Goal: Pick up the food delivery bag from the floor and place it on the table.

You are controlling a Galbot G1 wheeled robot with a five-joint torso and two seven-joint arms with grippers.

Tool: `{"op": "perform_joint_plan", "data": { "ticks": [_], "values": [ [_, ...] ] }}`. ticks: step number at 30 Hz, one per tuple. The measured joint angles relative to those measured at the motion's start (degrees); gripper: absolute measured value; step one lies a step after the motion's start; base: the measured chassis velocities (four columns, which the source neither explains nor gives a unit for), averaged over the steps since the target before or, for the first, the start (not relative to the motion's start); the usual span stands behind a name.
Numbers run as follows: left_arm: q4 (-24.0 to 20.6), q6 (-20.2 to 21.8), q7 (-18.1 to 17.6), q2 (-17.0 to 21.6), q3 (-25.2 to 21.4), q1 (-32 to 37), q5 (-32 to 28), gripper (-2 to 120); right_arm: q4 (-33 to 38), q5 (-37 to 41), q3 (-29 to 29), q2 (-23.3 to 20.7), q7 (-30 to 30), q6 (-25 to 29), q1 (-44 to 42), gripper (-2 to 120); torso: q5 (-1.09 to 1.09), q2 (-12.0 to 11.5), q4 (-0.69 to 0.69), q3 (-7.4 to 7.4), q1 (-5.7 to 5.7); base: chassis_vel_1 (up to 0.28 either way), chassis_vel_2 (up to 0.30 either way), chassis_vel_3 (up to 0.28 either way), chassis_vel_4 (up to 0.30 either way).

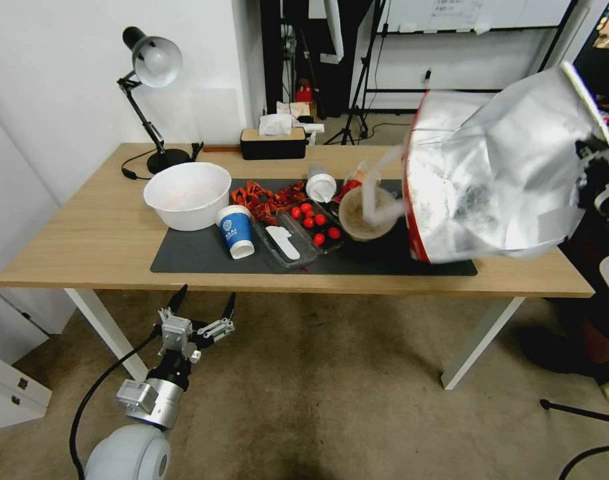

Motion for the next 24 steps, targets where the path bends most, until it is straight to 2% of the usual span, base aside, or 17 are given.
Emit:
{"op": "perform_joint_plan", "data": {
  "ticks": [12,14,15,17,19,21,23,24],
  "values": [
    [0.06,-0.15,0.0,-0.12,-0.03,-0.02,0.02,100,-4.42,-1.25,-0.15,-2.22,-4.67,-1.87,-0.06,1,-0.01,-0.05,0.0,-0.03,-0.02,0.0,0.0,0.0,0.0],
    [0.06,-0.15,-0.01,-0.13,0.0,-0.1,0.02,100,-4.8,-1.61,-0.16,-2.46,-5.45,-1.92,-0.02,10,-0.01,-0.05,0.0,-0.04,-0.03,0.0,0.0,0.0,0.0],
    [0.06,-0.15,-0.01,-0.13,0.0,-0.1,0.02,100,-4.8,-1.61,-0.16,-2.46,-5.45,-1.92,-0.02,10,-0.01,-0.05,0.0,-0.04,-0.03,0.0,0.0,0.0,0.0],
    [0.06,-0.16,-0.02,-0.13,0.01,-0.15,0.0,100,-5.1,-2.3,-0.13,-2.65,-7.27,-1.74,-0.41,22,-0.01,-0.06,0.01,-0.03,-0.03,0.0,0.0,0.0,0.0],
    [0.06,-0.16,-0.03,-0.12,0.02,-0.17,-0.02,100,-5.17,-2.54,-0.12,-2.73,-7.8,-1.5,-0.55,25,-0.01,-0.06,0.0,-0.04,-0.03,0.0,0.0,0.0,0.0],
    [0.06,-0.17,-0.05,-0.06,0.06,-0.33,-0.1,100,-5.68,-3.38,0.01,-3.13,-10.32,-0.38,-0.67,37,0.0,-0.07,0.0,-0.04,-0.04,0.0,0.0,0.0,0.0],
    [0.06,-0.18,-0.08,-0.06,0.06,-0.37,-0.12,100,-5.85,-3.67,0.02,-3.24,-11.07,-0.02,-0.66,38,0.0,-0.07,0.0,-0.04,-0.03,0.0,0.0,0.0,0.0],
    [0.06,-0.19,-0.2,-0.05,0.12,-0.45,-0.15,100,-6.31,-5.04,0.02,-3.57,-13.6,1.36,-0.66,47,0.0,-0.07,0.0,-0.04,-0.03,0.0,0.0,0.0,0.0]
  ]
}}
